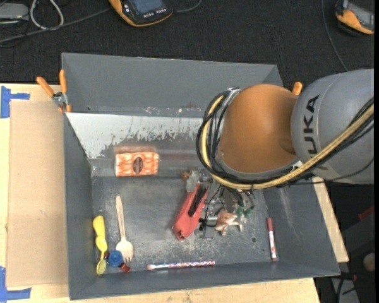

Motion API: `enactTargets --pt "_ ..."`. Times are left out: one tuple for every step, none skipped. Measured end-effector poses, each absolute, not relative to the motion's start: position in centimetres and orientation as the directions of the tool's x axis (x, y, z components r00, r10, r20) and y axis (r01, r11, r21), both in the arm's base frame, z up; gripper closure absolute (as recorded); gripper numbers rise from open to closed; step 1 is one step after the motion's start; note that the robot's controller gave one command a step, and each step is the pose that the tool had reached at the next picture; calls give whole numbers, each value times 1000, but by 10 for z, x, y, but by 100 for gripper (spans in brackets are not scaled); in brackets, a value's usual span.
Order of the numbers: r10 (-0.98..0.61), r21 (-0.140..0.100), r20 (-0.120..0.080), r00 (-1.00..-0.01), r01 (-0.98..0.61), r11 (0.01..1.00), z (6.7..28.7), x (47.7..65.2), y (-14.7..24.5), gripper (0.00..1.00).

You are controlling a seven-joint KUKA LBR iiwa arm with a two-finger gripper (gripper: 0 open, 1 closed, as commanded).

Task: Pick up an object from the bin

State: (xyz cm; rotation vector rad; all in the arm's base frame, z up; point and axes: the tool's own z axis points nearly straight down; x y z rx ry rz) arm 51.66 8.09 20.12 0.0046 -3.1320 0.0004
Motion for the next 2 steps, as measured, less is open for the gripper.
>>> enactTargets --pt "0 0 2 -1000 0 1000 205 518 80 0" --pt "-107 1 0 -994 -107 994 136 529 25 0"
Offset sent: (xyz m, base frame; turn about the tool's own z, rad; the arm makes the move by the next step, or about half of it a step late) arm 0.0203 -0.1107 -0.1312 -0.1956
